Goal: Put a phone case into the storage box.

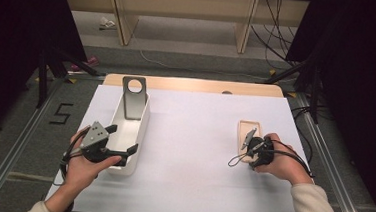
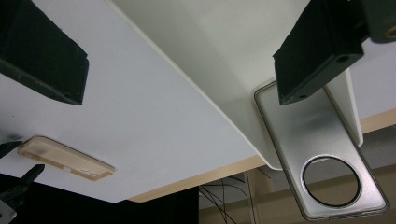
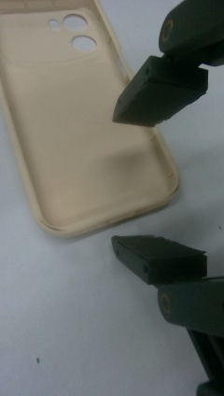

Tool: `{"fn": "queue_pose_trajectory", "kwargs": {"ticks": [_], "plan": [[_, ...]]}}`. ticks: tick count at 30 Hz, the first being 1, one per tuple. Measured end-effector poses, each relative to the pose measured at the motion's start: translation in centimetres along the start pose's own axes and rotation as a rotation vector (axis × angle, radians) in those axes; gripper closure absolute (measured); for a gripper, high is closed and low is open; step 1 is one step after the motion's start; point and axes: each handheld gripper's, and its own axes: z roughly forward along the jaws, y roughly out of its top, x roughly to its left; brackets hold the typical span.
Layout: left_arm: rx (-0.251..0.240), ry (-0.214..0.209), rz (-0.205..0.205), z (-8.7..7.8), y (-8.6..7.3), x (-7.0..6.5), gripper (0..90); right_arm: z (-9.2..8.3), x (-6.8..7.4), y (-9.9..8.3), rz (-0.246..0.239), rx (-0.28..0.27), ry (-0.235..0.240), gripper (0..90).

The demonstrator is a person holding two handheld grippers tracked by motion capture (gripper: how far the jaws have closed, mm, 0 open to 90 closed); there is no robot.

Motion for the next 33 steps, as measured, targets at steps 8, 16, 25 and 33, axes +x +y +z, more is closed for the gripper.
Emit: {"fn": "queue_pose_trajectory", "kwargs": {"ticks": [8, 16, 25, 33], "plan": [[0.001, 0.0, 0.0, 0.0, 0.0, 0.0, 2.6, 0.3, 0.1, 0.4, -0.053, 0.024, -0.01, 39.6], [0.001, 0.001, 0.0, 0.0, 0.0, 0.0, 2.6, 0.5, 0.2, 0.9, -0.084, 0.036, -0.005, 46.3], [0.001, -0.001, 0.0, 0.0, 0.0, 0.0, 2.6, 0.5, 0.5, 1.2, -0.137, 0.042, 0.033, 64.4], [0.0, -0.001, 0.002, 0.0, 0.0, 0.0, 2.7, 0.5, 0.8, 1.2, -0.174, 0.046, 0.058, 76.6]]}}
